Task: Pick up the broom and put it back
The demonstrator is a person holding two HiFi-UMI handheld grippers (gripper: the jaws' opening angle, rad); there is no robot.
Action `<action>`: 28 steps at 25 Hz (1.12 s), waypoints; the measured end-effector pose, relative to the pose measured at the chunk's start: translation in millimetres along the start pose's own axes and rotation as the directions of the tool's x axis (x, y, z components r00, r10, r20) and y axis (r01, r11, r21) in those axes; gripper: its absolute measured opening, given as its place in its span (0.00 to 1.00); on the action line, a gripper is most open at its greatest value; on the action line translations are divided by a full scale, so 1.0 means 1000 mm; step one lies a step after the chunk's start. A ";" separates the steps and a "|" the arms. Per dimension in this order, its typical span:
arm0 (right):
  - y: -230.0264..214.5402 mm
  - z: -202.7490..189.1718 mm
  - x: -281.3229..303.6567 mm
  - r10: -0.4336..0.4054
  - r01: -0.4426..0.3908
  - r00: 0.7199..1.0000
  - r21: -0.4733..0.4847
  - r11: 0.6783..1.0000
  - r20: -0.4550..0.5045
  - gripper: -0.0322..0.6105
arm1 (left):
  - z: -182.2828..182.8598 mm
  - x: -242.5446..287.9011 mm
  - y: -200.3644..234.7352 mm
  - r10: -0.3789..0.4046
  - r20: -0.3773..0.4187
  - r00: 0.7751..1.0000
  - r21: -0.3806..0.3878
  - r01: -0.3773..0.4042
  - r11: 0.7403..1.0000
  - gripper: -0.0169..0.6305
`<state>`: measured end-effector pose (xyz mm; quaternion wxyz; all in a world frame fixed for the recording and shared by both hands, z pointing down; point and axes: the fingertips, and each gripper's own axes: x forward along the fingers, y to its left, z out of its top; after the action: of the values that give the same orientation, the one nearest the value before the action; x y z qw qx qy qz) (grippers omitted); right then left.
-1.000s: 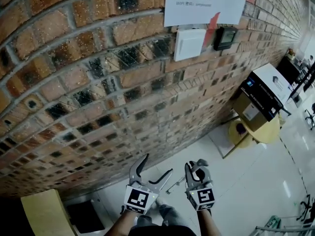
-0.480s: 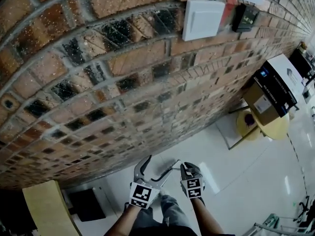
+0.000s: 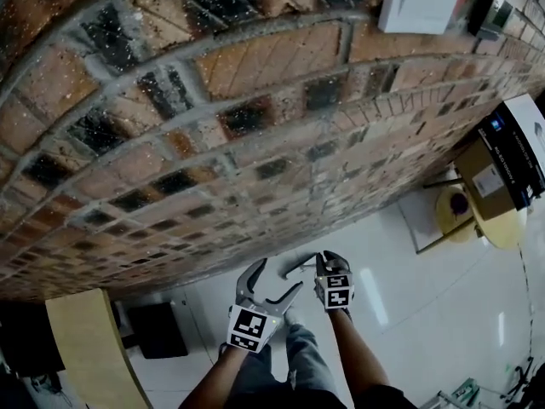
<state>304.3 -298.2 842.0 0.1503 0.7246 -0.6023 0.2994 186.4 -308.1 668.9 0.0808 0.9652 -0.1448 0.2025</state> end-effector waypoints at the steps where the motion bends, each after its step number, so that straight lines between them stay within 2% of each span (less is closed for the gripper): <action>1: 0.002 0.004 0.010 0.007 -0.007 1.000 0.002 1.000 -0.005 0.13 | -0.002 -0.002 0.004 0.007 -0.003 1.000 -0.008 -0.007 1.000 0.64; 7: 0.015 0.018 0.053 0.079 -0.080 0.996 -0.013 0.997 -0.030 0.15 | -0.012 -0.009 0.019 0.046 -0.015 0.999 -0.049 -0.047 0.998 0.64; 12: 0.022 0.032 0.078 0.129 -0.129 0.991 -0.015 0.991 -0.044 0.17 | -0.012 -0.010 0.028 0.053 -0.019 0.998 -0.053 -0.054 0.997 0.64; 18: 0.021 0.050 0.089 0.161 -0.161 0.987 0.033 0.986 0.000 0.42 | -0.015 -0.016 0.037 0.079 -0.028 0.997 -0.061 -0.080 0.995 0.64; 21: 0.020 0.064 0.081 0.172 -0.174 0.984 0.055 0.983 0.047 0.44 | -0.016 -0.022 0.044 0.096 -0.027 0.995 -0.069 -0.098 0.993 0.64; 28: 0.030 0.095 0.039 0.197 -0.199 0.972 0.004 0.980 0.128 0.53 | -0.006 -0.033 0.053 0.129 0.009 0.992 -0.076 -0.128 0.989 0.64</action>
<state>303.4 -390.5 788.1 0.0748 0.6797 -0.6775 0.2711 138.5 -349.0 666.1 0.1028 0.9514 -0.2149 0.1952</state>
